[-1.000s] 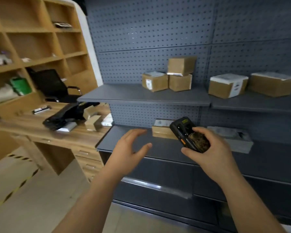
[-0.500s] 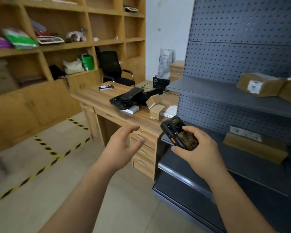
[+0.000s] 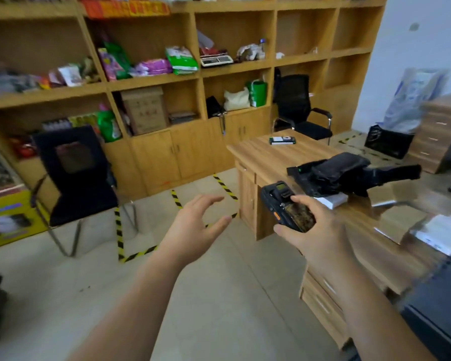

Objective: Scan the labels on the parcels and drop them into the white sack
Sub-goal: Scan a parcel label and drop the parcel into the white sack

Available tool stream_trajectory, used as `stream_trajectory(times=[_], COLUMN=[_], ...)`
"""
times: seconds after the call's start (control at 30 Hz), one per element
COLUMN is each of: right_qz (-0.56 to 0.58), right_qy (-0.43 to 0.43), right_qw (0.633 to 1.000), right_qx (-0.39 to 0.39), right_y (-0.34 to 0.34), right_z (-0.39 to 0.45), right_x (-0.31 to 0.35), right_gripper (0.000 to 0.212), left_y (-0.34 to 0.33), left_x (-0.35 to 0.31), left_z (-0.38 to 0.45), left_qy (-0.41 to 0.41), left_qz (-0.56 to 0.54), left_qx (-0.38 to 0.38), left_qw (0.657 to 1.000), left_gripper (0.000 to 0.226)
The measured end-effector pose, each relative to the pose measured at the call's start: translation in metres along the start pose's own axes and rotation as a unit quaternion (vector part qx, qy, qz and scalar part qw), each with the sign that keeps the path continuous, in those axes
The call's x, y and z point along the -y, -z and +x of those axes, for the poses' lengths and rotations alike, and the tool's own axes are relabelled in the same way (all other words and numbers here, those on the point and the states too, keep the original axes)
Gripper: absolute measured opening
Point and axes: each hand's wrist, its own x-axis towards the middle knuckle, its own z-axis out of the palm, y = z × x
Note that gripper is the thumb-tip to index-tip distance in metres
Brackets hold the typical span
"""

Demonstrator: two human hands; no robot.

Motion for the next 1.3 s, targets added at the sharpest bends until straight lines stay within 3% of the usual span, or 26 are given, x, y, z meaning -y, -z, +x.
stream_trajectory(times=[0.2,0.43,0.7,0.9,1.07,1.3], right_qz=[0.003,-0.015,-0.049,-0.116,-0.145,-0.154], right_qy=[0.06,0.031,-0.082,-0.189,-0.261,-0.311], right_qw=[0.996,0.998,0.993,0.959,0.926,0.91], right_qx=[0.059,0.047,-0.069,-0.177,-0.23,-0.228], right_y=[-0.051,-0.087,-0.083,-0.063,-0.047,-0.032], right_z=[0.121,0.224,0.333,0.382,0.39,0.423], right_x=[0.003,-0.039,-0.098,-0.128,-0.161,-0.228], right_gripper=[0.06,0.06,0.054,0.06,0.06,0.064], left_y=[0.015,-0.017,-0.107,-0.174,-0.241,-0.327], left_x=[0.042,0.087,0.127,0.121,0.111,0.11], left_z=[0.087,0.198,0.382,0.508,0.556,0.605], left_qy=[0.05,0.05,-0.015,-0.109,-0.153,-0.156], left_qz=[0.028,-0.002,-0.081,-0.13,-0.151,-0.155], left_qx=[-0.048,-0.043,0.077,0.175,0.244,0.289], left_qw=[0.997,0.998,0.994,0.97,0.946,0.932], left_gripper=[0.046,0.042,0.042,0.043,0.041,0.037])
